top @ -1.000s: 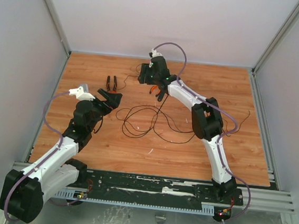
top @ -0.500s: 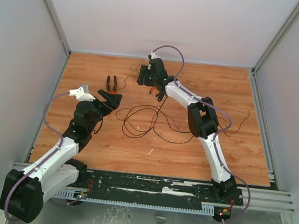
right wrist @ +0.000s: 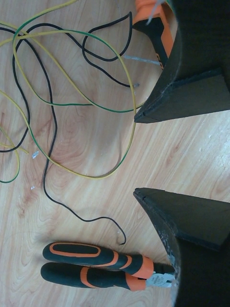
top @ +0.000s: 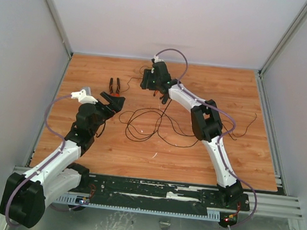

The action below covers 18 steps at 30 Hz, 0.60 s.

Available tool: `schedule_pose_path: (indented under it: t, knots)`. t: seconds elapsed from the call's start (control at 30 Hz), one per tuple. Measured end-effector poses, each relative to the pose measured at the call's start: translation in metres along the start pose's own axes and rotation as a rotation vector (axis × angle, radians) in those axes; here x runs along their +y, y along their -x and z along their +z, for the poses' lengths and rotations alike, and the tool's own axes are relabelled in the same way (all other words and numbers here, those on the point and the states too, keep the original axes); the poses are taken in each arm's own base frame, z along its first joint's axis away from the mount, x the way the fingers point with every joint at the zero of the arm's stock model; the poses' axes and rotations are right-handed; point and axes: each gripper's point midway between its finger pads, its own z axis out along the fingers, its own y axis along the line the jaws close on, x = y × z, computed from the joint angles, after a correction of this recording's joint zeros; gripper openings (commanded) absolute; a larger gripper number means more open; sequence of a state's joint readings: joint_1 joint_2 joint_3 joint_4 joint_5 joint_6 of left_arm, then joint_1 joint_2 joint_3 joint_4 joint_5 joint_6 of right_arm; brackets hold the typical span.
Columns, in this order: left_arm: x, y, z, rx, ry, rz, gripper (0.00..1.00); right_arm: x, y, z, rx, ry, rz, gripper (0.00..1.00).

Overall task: Zip-tie the wires
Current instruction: Pick up the cable at the center of the board.

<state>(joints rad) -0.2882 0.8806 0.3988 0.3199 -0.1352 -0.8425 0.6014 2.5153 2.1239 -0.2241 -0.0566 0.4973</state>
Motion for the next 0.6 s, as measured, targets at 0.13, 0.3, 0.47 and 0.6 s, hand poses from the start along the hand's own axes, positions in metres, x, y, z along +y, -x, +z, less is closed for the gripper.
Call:
schedule_pose_path:
  t: [0.13,0.3,0.47,0.6]
  knots:
    - [0.001,0.0,0.0,-0.001,0.002,0.0,0.98,-0.001,-0.001,0.0,0.005,-0.002,0.0,0.58]
    - [0.001,0.001,0.0,-0.002,0.003,-0.001,0.98,-0.006,-0.013,0.0,0.029,-0.014,0.002,0.58]
    - [0.001,0.0,0.001,0.0,0.003,-0.001,0.98,-0.011,-0.022,-0.001,0.042,-0.021,0.003,0.59]
    - [0.003,-0.001,0.001,0.005,0.008,0.0,0.99,-0.011,-0.022,-0.001,0.04,-0.021,0.003,0.59]
